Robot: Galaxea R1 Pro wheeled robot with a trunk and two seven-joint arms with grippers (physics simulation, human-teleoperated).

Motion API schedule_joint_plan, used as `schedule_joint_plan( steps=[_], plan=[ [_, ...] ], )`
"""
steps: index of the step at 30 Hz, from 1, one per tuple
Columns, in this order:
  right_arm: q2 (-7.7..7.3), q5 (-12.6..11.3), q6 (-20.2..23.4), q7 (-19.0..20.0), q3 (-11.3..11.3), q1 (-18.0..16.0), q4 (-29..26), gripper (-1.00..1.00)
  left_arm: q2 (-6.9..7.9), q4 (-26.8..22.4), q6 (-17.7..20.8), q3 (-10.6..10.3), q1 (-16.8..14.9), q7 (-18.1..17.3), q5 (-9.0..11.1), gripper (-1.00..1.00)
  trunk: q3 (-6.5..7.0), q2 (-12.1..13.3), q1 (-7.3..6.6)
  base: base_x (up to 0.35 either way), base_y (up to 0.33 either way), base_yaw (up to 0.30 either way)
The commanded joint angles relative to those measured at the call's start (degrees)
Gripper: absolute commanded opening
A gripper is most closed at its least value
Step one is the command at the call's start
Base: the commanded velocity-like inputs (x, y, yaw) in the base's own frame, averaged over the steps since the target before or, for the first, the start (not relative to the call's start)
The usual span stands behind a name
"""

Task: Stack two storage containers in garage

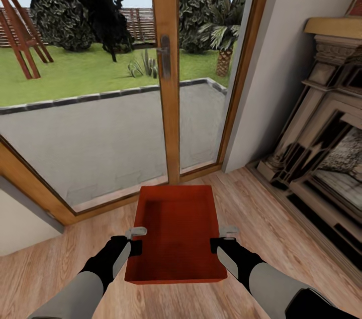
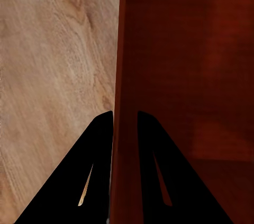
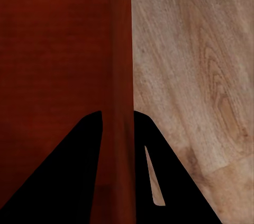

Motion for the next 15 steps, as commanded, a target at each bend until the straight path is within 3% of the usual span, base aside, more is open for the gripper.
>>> schedule_joint_plan(
  steps=[1,15],
  plan=[
    [-0.06,0.75,0.15,-0.44,0.14,-0.09,-0.35,-1.0,0.1,2.14,0.51,-0.1,0.01,2.11,-1.04,-1.0,0.23,0.38,-0.22,0.0,0.0,0.0],
    [-0.06,0.75,0.15,-0.48,0.14,-0.09,-0.35,-1.0,0.18,2.12,0.51,-0.13,0.01,2.11,-1.04,-1.0,3.97,6.0,-3.3,0.0,0.0,0.0]
  ],
)
